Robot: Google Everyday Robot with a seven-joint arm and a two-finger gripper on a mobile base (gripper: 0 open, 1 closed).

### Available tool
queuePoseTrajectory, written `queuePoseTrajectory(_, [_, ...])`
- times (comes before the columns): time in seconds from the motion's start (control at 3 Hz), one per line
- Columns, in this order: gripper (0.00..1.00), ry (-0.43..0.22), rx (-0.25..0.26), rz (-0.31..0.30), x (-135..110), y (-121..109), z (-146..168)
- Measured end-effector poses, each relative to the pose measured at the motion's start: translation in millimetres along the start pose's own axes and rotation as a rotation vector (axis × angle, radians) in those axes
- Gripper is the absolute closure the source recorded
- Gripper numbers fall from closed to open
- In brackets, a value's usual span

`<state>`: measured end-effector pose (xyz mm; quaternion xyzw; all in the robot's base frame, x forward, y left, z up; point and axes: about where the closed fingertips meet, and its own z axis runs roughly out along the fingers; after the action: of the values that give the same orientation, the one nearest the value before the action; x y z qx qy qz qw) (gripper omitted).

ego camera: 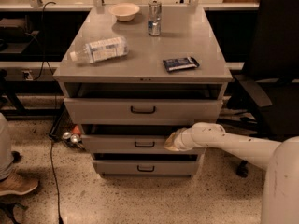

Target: Close middle drawer

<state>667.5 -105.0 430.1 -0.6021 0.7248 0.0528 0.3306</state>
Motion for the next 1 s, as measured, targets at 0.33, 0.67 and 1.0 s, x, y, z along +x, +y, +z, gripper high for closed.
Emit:
queuePoseTrajectory(0.33, [0.84, 0.0, 0.0, 0.0, 0.0, 0.1, 0.1])
queuePoseTrajectory(0.67, [0.61, 0.0, 0.0, 0.0, 0.0, 0.1, 0.1])
queuePoseTrajectory(1.0, [0.61, 0.0, 0.0, 0.0, -0.1, 0.2, 0.2])
